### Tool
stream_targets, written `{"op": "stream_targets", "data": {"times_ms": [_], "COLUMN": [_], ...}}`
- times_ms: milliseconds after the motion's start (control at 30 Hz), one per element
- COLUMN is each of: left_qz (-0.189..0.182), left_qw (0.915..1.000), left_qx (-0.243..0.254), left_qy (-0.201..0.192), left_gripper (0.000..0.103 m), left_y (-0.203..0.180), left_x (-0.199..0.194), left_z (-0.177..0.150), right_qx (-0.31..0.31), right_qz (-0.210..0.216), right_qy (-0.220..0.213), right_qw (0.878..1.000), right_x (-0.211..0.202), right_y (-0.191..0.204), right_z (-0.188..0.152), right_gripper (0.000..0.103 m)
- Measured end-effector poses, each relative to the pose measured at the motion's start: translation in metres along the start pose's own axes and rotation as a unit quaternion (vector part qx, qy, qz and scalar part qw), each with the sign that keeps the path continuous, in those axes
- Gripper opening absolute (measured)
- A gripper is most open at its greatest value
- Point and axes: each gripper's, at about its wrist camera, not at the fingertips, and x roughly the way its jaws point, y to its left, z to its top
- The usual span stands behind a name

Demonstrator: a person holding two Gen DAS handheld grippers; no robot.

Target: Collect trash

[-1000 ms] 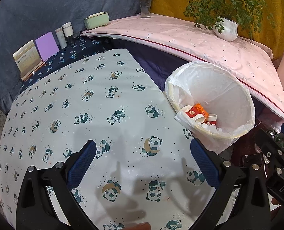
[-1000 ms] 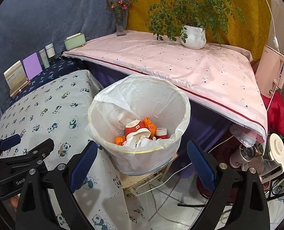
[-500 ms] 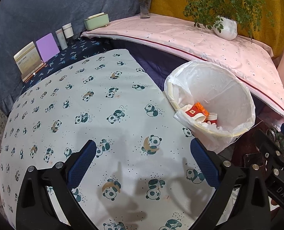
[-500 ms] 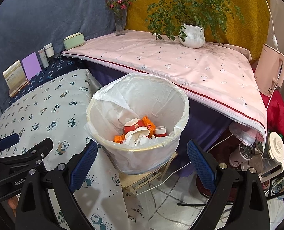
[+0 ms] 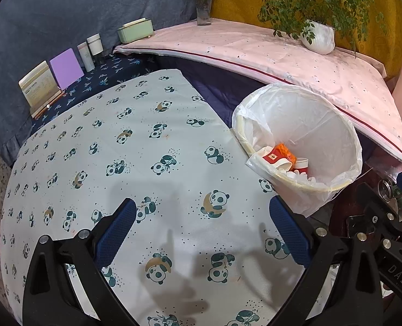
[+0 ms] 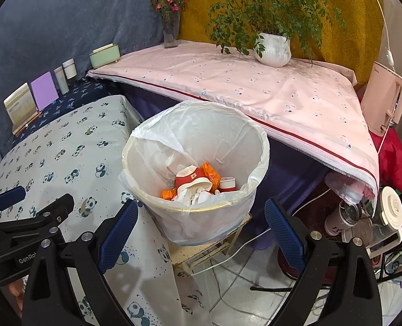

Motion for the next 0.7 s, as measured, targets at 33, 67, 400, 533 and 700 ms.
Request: {"op": "stream_targets", "data": {"times_ms": [33, 67, 400, 533, 700], "left_qz": [0.0, 0.0, 0.001, 0.0, 0.0], "left_qw": [1.0, 1.0, 1.0, 1.0, 1.0], "left_qx": [0.0, 0.0, 0.001, 0.003, 0.003], "left_qy": [0.001, 0.001, 0.002, 0.002, 0.002], "left_gripper": [0.094, 0.094, 0.094, 0.094, 0.094], "left_y": [0.0004, 0.0009, 0.0008, 0.0015, 0.0013], "left_x": [0.0004, 0.0007, 0.0019, 0.003, 0.003], "left_z": [-0.0002, -0.0004, -0.0004, -0.0017, -0.0015], "right_qx": [0.0, 0.0, 0.0, 0.0, 0.0], "right_qz": [0.0, 0.0, 0.0, -0.001, 0.0], "right_qy": [0.0, 0.0, 0.001, 0.001, 0.002], "right_qw": [1.0, 1.0, 1.0, 1.0, 1.0], "right_x": [0.0002, 0.0003, 0.0014, 0.0017, 0.0023], "right_y": [0.0, -0.0001, 0.0005, 0.0011, 0.0015], "right_z": [-0.0002, -0.0003, -0.0006, -0.0008, -0.0011], "right_gripper": [0.091, 0.091, 0.091, 0.091, 0.091]}}
